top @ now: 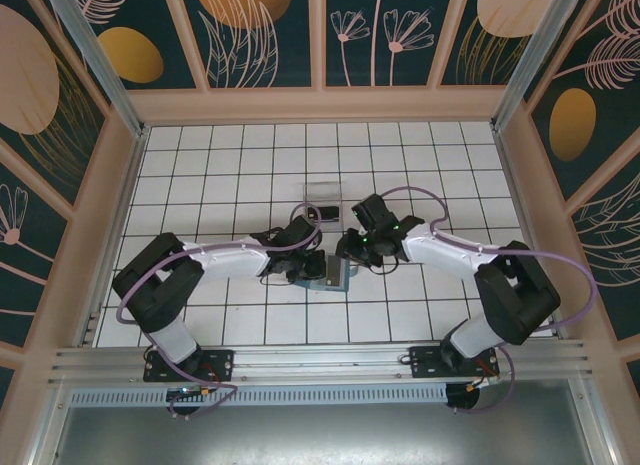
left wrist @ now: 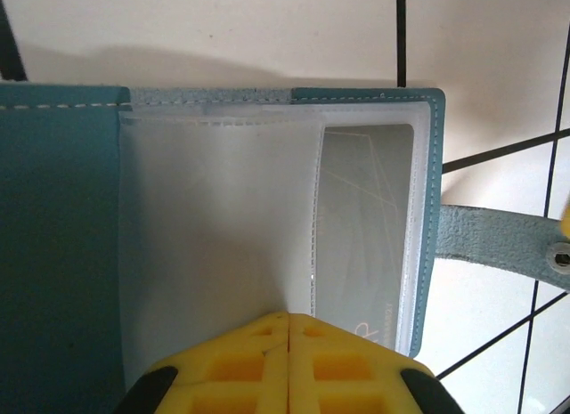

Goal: Take the credit cards out of the card holder

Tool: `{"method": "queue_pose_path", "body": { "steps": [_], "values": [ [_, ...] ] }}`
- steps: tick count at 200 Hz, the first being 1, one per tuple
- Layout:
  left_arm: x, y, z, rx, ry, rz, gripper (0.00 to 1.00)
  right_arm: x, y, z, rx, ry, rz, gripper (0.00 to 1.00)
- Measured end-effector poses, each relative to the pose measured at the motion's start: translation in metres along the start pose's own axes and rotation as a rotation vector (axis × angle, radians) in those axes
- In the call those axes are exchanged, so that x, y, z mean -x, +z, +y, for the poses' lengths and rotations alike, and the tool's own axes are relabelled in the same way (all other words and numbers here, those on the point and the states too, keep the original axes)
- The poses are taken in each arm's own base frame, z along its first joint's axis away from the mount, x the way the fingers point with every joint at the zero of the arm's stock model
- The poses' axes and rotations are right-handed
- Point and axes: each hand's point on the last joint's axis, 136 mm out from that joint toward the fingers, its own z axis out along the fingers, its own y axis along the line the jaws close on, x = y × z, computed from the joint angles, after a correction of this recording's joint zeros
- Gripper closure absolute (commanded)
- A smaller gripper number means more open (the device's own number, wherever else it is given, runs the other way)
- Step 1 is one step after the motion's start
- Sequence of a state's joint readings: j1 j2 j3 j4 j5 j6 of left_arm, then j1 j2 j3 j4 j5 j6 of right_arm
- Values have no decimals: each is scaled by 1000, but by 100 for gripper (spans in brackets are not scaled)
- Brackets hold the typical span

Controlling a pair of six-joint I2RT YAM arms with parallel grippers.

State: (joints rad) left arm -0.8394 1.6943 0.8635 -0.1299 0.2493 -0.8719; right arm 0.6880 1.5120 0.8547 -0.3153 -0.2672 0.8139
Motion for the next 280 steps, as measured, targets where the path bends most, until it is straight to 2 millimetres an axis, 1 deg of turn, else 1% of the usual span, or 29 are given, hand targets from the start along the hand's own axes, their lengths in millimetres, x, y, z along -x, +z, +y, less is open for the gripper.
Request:
{"method": "queue_pose_path", "body": {
  "steps": [56,85,108,142,167,189,215,247,280],
  "values": [
    [-2,-2,-1,-48,-19,-2,93,-6,23,3,30,2,69,68],
    [-3,-3,-2,-62,-21,-2,94,-4,32,8,53,1,89,67],
    [-4,-3,-2,-69,-23,4,93,-4,39,9,58,2,100,65],
    [-3,-3,-2,-72,-24,4,94,-4,41,10,60,2,105,60],
    [-3,-3,-2,-72,-24,4,94,-4,41,11,62,2,106,58],
    [-2,-6,-4,-79,-22,-3,91,-4,41,12,69,0,108,58],
    [5,-20,-12,-102,-15,-38,90,-3,41,14,72,-1,106,57],
    [18,-49,-20,-120,-8,-116,90,-1,40,17,79,-5,101,57],
    [32,-78,-22,-121,-10,-201,90,3,36,32,102,-25,91,57]
  ]
}}
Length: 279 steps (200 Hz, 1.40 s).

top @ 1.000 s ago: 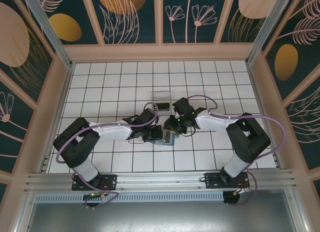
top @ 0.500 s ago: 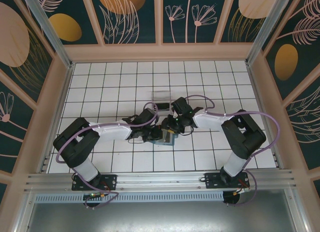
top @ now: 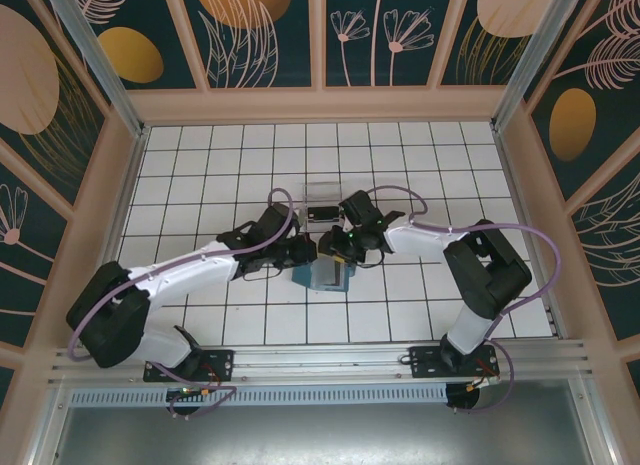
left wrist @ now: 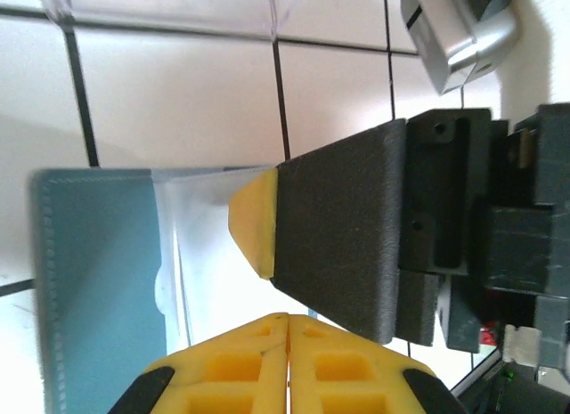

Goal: Take the credit cards out of the card holder

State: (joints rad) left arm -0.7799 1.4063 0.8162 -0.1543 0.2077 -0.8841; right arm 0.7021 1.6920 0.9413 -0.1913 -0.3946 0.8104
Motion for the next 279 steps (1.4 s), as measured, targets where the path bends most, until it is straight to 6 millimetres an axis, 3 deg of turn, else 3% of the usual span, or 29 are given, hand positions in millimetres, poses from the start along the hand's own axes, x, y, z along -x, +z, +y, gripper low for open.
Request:
{"method": "queue_pose_path", "body": {
  "steps": [79,148,178,214,279],
  "values": [
    [25,-46,4,51,9,-146,89,2,-3,52,54,-76,3,56],
    [30,-65,5,63,14,-198,87,-14,39,50,-4,-93,84,56],
    [31,-68,3,54,15,-205,87,-16,51,57,-5,-115,97,56],
    [30,-68,4,56,15,-203,87,-25,65,51,-27,-130,131,56],
    [26,-58,4,50,12,-170,87,-28,61,62,-9,-163,145,56]
  ]
}}
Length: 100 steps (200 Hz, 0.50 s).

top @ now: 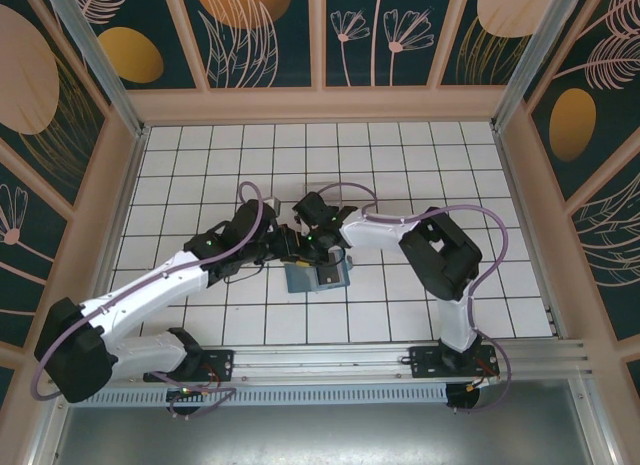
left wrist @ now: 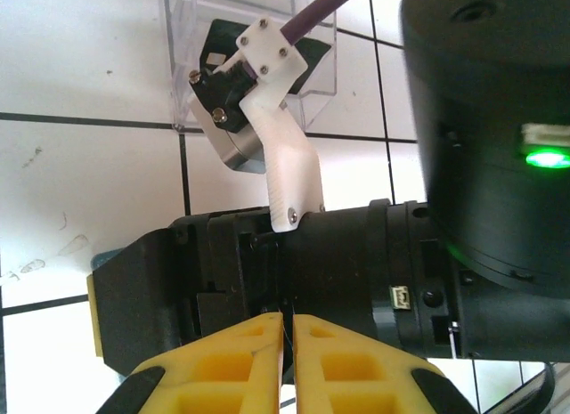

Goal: Take the credit cards out of the card holder

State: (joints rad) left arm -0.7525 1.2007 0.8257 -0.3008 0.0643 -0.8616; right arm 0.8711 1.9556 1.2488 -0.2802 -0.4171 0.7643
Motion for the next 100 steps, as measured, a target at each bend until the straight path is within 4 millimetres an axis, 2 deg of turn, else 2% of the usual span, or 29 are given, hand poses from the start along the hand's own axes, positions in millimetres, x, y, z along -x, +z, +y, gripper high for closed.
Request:
{"method": "queue_pose_path", "body": {
  "steps": [17,39,100],
  "values": [
    [-2,6,-3,-14,-5,18,86,3,-6,1,1,3,-11,56],
    [0,11,-13,-63,-13,18,86,7,-18,-8,-11,22,-30,56],
    [-1,33,-40,-167,-34,82,86,12,-41,-45,-56,64,-76,56]
  ]
}}
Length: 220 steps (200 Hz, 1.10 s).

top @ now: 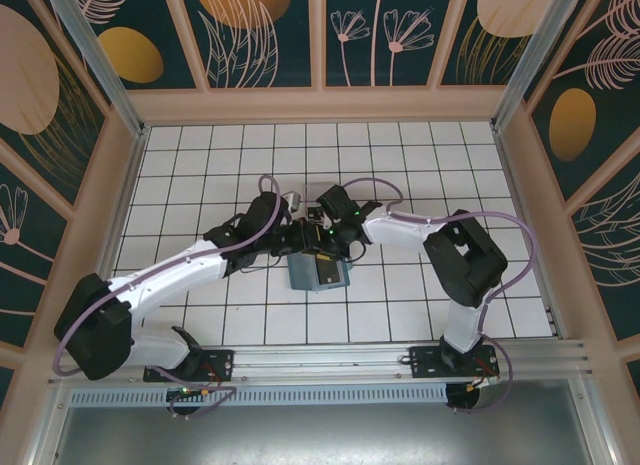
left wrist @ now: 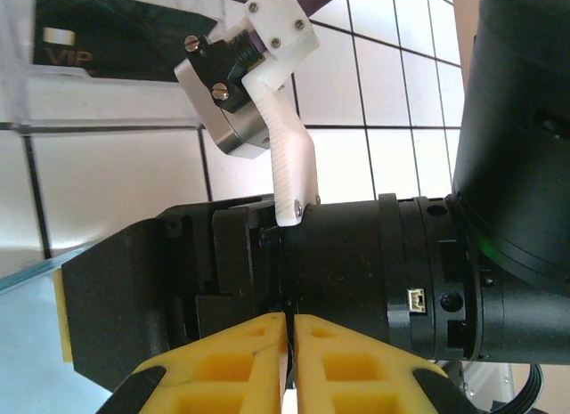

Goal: Take the credit cards out of the card holder

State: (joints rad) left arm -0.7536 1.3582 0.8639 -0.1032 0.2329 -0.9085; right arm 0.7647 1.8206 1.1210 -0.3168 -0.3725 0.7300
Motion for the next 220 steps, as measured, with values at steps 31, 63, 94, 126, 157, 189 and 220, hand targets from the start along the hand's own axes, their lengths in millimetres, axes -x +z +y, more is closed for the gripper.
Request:
{"method": "queue_pose_path", "body": {
  "steps": [31,63,94,126,157,189,220],
  "values": [
    [-9,17,-2,-22,-23,55,83,-3,-2,-24,-59,10,-7,57],
    [-14,32,-13,-55,-35,90,82,0,-13,-44,-100,17,-37,57],
    [-17,46,-23,-82,-35,110,82,1,-22,-61,-133,30,-53,57],
    [-18,54,-29,-90,-32,126,83,2,-28,-71,-162,42,-66,57],
    [-22,59,-35,-107,-26,149,85,0,-36,-81,-185,55,-83,57],
    [-28,59,-41,-127,-16,167,87,-7,-42,-87,-190,62,-86,57],
    [-29,52,-48,-155,-4,158,88,-8,-47,-83,-171,60,-91,57]
  ]
}}
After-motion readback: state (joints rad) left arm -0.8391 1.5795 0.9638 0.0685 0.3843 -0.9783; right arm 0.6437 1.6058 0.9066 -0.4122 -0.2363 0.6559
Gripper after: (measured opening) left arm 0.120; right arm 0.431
